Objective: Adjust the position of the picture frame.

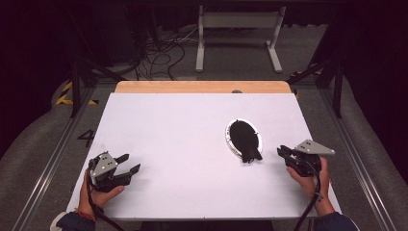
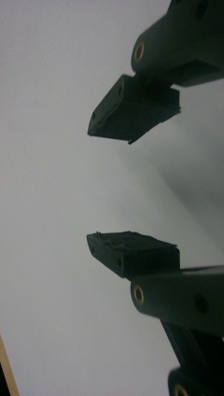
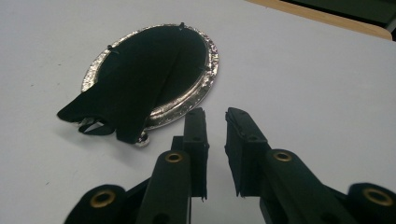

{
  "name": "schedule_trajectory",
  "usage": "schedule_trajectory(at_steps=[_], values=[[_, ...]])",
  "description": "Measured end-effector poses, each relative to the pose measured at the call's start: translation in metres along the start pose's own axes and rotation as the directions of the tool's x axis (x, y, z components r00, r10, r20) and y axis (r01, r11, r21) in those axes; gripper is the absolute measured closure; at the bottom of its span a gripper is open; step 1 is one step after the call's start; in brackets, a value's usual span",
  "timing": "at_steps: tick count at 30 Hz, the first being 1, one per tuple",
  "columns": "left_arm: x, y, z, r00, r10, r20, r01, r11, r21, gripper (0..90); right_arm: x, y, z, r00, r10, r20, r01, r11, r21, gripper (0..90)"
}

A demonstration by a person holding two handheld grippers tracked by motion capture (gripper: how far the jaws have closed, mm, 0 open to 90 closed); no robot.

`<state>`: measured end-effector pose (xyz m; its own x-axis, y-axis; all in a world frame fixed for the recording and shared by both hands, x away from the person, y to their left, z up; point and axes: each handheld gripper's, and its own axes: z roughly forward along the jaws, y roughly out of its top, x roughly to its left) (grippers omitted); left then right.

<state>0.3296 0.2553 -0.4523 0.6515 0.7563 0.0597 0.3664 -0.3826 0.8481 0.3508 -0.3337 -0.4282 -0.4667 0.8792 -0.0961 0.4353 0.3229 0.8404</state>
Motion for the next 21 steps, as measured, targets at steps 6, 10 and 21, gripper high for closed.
schedule_trajectory(at_steps=[6,10,21], values=[[0.003,0.002,0.0,0.9993,0.008,0.038,-0.008,0.9999,-0.007,80.6,-0.005,0.013,0.024,0.9997,0.022,-0.003,-0.022,1.0,0.011,88.0],[0.002,0.002,0.001,0.9978,0.02,0.063,-0.02,0.9998,0.006,89.5,-0.004,0.022,0.041,0.9997,0.024,0.006,-0.024,0.999,0.033,90.0],[0.001,0.004,0.007,0.998,0.029,0.056,-0.031,0.9987,0.039,89.2,-0.007,0.026,0.069,0.9948,0.096,0.034,-0.099,0.991,0.09,90.0]])
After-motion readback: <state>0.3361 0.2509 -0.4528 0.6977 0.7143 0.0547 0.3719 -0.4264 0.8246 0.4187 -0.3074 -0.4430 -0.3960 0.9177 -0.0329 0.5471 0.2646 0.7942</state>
